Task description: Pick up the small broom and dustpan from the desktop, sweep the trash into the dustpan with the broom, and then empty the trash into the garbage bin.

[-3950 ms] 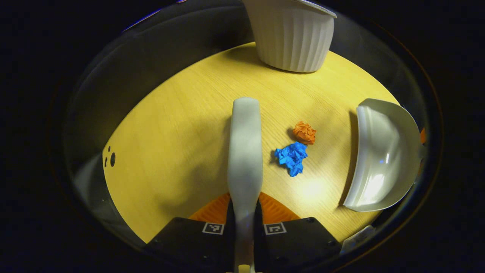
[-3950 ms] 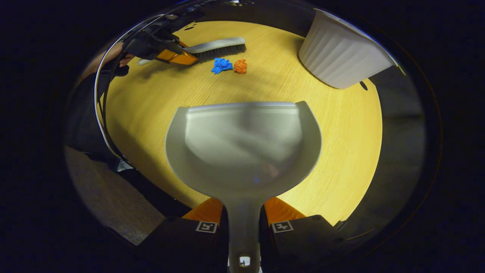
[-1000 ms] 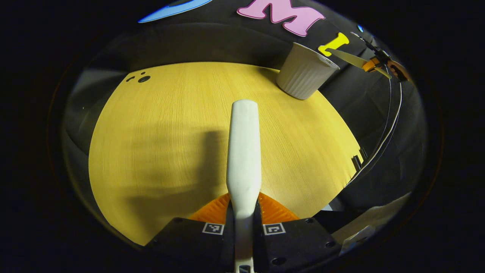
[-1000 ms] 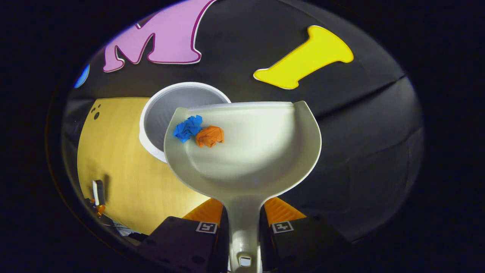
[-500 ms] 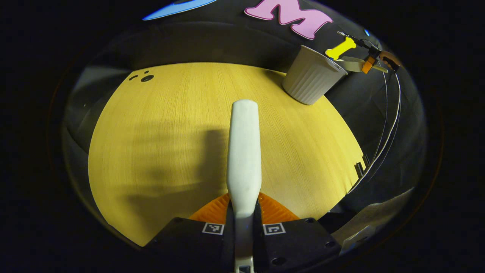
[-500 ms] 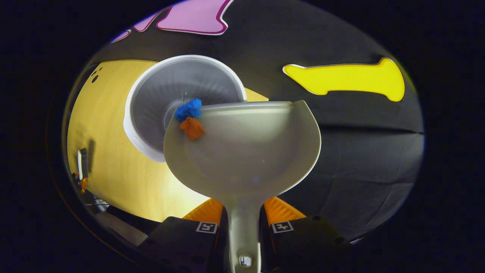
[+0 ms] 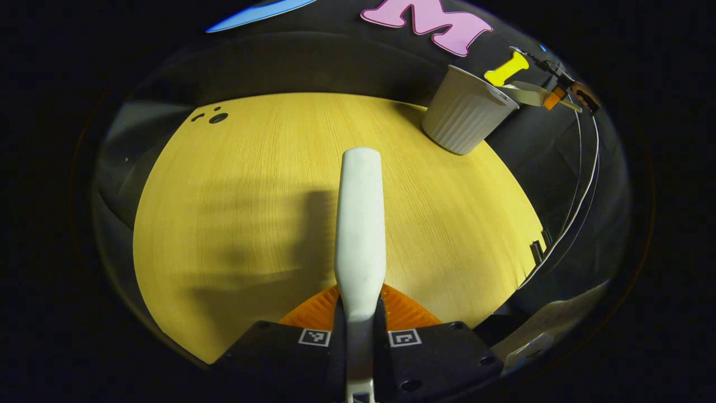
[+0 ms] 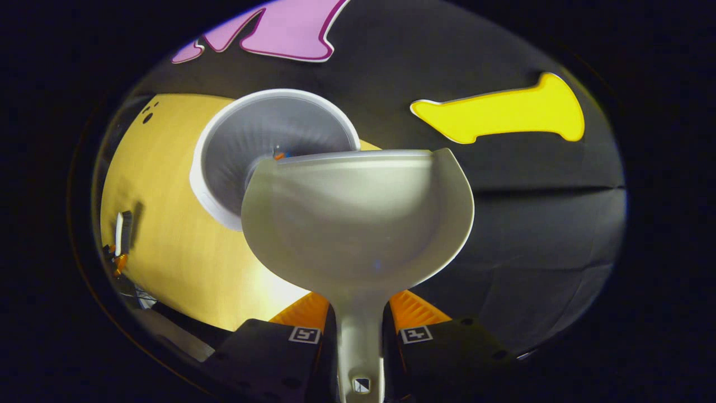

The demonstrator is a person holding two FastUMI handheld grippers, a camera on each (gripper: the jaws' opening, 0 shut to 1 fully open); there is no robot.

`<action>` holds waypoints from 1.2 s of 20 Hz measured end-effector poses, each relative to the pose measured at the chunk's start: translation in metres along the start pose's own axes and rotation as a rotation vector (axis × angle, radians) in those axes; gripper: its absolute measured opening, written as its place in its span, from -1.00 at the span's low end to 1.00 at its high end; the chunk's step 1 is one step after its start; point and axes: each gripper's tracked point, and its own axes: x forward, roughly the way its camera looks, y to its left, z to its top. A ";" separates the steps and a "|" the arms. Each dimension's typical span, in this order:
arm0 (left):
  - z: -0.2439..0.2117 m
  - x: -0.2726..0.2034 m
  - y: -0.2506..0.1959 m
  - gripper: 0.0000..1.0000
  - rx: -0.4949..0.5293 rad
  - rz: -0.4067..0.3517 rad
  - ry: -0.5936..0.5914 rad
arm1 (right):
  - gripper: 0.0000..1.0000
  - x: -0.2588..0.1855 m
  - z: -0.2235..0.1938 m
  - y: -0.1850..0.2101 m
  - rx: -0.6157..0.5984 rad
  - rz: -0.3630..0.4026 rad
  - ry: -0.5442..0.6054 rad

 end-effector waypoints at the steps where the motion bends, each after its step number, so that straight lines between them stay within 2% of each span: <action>1: 0.002 0.001 0.000 -0.54 0.011 0.006 0.004 | -0.33 -0.004 -0.007 0.007 0.031 0.028 -0.039; 2: 0.003 0.002 -0.001 -0.54 0.023 0.010 0.009 | -0.20 -0.012 -0.015 0.016 0.060 0.059 -0.078; 4: 0.005 0.005 -0.002 -0.54 0.041 0.016 0.018 | -0.26 -0.023 -0.034 0.033 0.092 0.108 -0.140; 5: 0.006 0.006 -0.003 -0.54 0.051 0.018 0.024 | -0.20 -0.027 -0.045 0.041 0.094 0.120 -0.161; 7: 0.009 0.009 -0.004 -0.54 0.069 0.024 0.031 | -0.26 -0.041 -0.070 0.054 0.097 0.133 -0.203; 9: 0.010 0.012 -0.005 -0.57 0.076 0.028 0.042 | -0.33 -0.052 -0.096 0.086 0.120 0.177 -0.240; 11: 0.010 0.016 -0.006 -0.57 0.082 0.036 0.054 | -0.26 -0.057 -0.121 0.122 0.152 0.238 -0.254; 14: 0.009 0.022 -0.005 -0.54 0.092 0.059 0.067 | -0.26 -0.044 -0.160 0.185 0.171 0.310 -0.225; 15: 0.010 0.024 -0.005 -0.54 0.097 0.070 0.069 | -0.33 -0.036 -0.173 0.210 0.169 0.333 -0.209; 16: 0.010 0.027 -0.003 -0.54 0.101 0.079 0.071 | -0.26 -0.026 -0.185 0.234 0.175 0.353 -0.191; 20: 0.006 0.036 -0.001 -0.53 0.114 0.097 0.086 | -0.27 0.020 -0.214 0.304 0.229 0.407 -0.105; 22: 0.004 0.040 0.001 -0.54 0.133 0.114 0.095 | -0.33 0.042 -0.222 0.331 0.241 0.401 -0.076; 24: 0.001 0.042 0.003 -0.54 0.146 0.139 0.107 | -0.26 0.058 -0.223 0.343 0.242 0.388 -0.072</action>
